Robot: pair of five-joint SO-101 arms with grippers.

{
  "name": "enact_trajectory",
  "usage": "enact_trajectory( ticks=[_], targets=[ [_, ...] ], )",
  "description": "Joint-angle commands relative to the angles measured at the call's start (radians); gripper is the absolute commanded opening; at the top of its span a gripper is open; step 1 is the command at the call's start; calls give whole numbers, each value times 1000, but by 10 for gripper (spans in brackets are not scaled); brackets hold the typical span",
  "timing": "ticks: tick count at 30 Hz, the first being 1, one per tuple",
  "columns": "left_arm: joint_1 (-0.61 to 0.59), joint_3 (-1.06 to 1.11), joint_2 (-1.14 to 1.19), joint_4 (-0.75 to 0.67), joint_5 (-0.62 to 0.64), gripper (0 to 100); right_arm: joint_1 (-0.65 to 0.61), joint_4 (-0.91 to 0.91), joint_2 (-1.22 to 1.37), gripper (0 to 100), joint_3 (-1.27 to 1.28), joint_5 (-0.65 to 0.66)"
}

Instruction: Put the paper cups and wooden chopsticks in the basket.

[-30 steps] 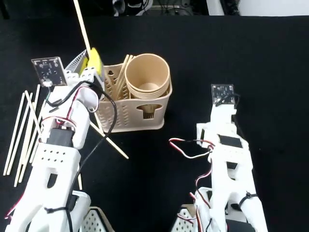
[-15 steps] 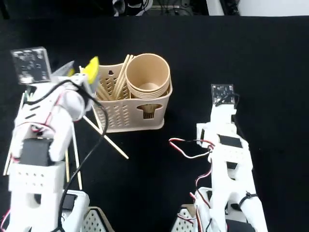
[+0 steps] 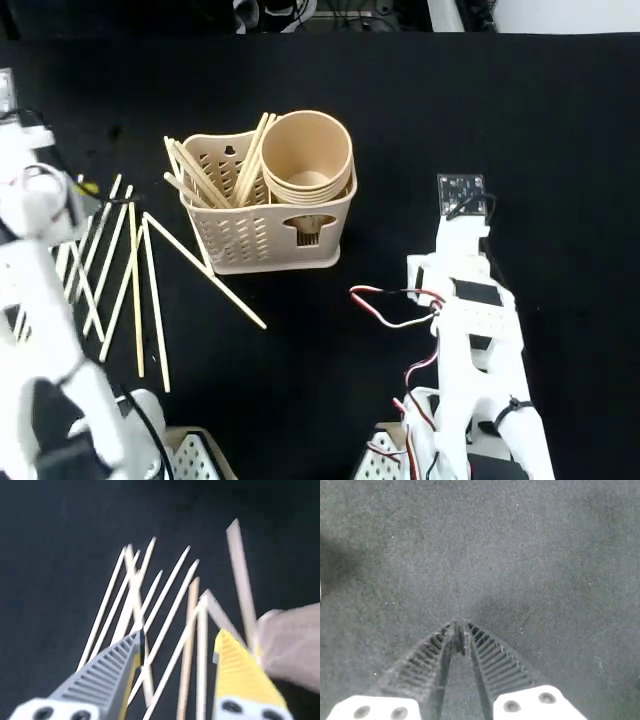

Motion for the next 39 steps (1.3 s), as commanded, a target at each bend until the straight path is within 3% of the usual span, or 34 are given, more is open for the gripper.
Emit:
enact_trajectory(
  ticks=[1, 6, 15, 21, 23, 30, 35, 39],
  targets=[
    [-117, -50, 147, 5, -80, 238, -8, -12, -4, 12, -7, -5],
    [-182, -93, 396, 3, -178, 238, -11, -12, -4, 12, -7, -5],
    [-159, -162, 798, -130, -288, 234, -11, -12, -4, 12, -5, -5],
    [-133, -159, 919, -239, -345, 73, -11, -12, -4, 12, -5, -5],
    [-130, -160, 924, -238, -344, 23, -11, -12, -4, 12, -5, -5],
    [-101, -157, 852, -164, -338, 28, -12, -12, -4, 12, -5, -5],
    [-54, -119, 643, -74, -336, 28, -12, -12, -4, 12, -5, -5],
    [-39, -16, 399, -81, -336, 28, -12, -12, -4, 12, -5, -5]
  ],
)
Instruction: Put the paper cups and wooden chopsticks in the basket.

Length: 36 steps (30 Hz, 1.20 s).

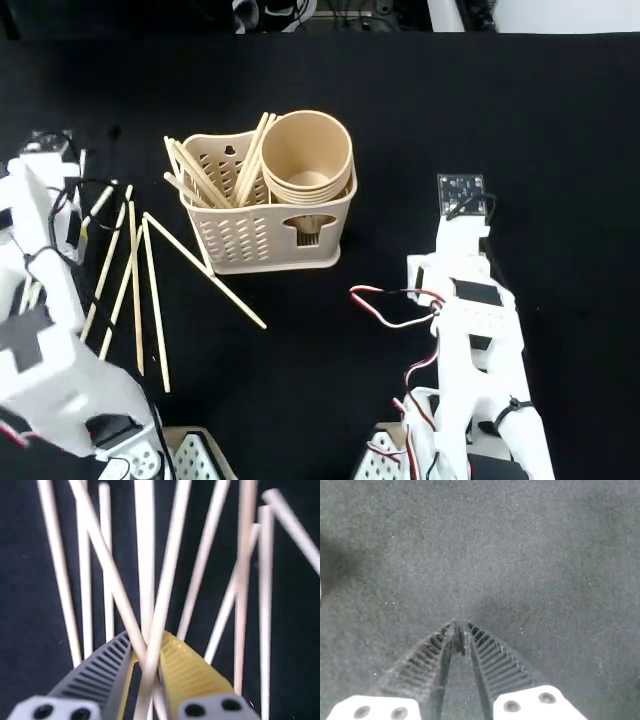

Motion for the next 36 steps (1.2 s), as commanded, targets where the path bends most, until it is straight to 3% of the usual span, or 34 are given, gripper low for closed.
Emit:
enact_trajectory(
  ticks=[1, 13, 27, 30, 36],
  targets=[
    [21, 71, -270, -9, 0, 28, -12, -12, -4, 12, -5, -5],
    [13, 549, -1045, -272, -2, 29, -12, -12, -4, 12, -5, -5],
    [22, 610, -1519, -282, 3, 29, -12, -12, -4, 12, -5, -5],
    [22, 616, -1560, -344, 120, 29, -12, -12, -2, 12, -5, -5],
    [35, 618, -1582, -569, 516, 29, -12, -12, -2, 12, -5, -5]
  ],
)
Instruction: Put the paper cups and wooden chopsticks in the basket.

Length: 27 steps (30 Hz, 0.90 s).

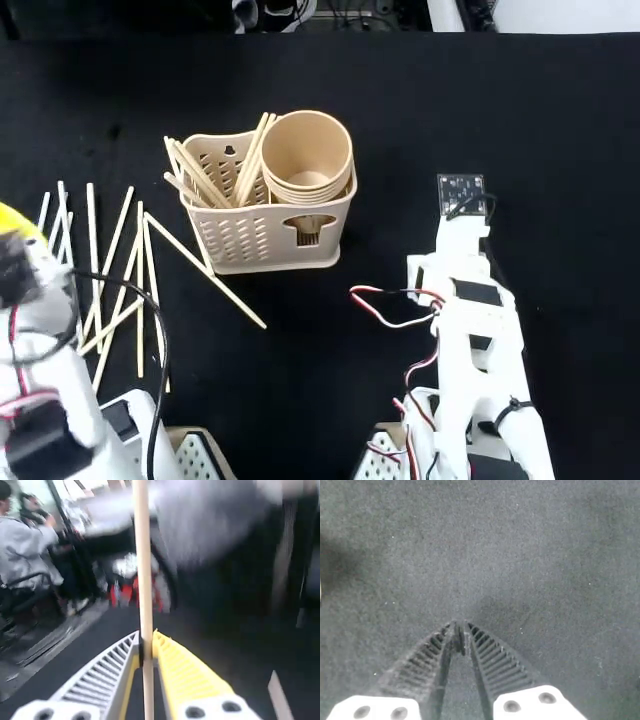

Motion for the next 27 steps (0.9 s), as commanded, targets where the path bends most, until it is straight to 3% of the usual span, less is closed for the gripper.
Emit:
enact_trajectory(
  ticks=[1, 5, 10, 13, 20, 27],
  targets=[
    [50, -2, -6, -140, 238, 30, -12, -12, -2, 12, -5, -5],
    [231, -2, 2, -242, 334, 33, -12, -12, -2, 12, -5, -5],
    [593, 50, 48, -367, 331, 33, -9, -12, -2, 12, -5, -5],
    [723, 84, 133, -382, 331, 33, -8, -12, -2, 12, -5, -5],
    [800, 170, 327, -384, 339, 33, -6, -12, -2, 12, -5, -5],
    [802, 239, 338, -431, 336, 41, -6, -12, -4, 12, -5, -5]
  ],
)
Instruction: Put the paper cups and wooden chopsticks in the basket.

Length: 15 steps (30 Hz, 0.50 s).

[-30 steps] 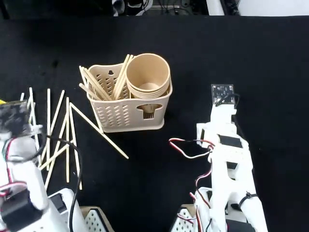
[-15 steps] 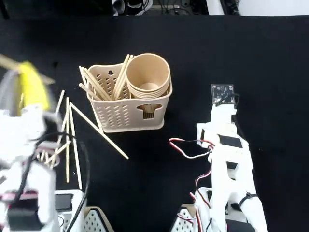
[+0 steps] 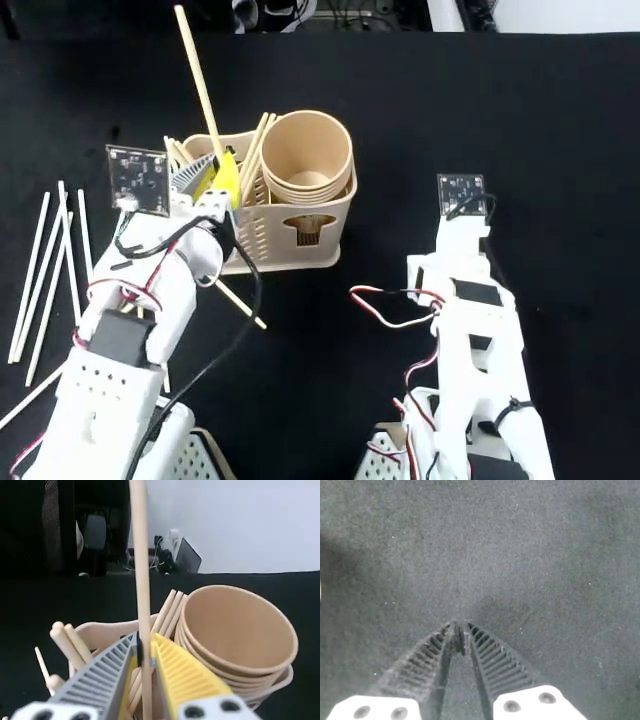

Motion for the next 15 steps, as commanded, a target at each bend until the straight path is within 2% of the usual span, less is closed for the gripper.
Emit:
enact_trajectory(
  ticks=[1, 6, 15],
  targets=[
    [5, 25, 2, -57, 6, 59, -6, -12, -4, 12, -5, -5],
    [5, 67, 2, -46, 8, 176, -6, -12, -4, 12, -5, -5],
    [-7, -87, 2, 124, 8, 182, -6, -12, -4, 12, -5, -5]
  ],
)
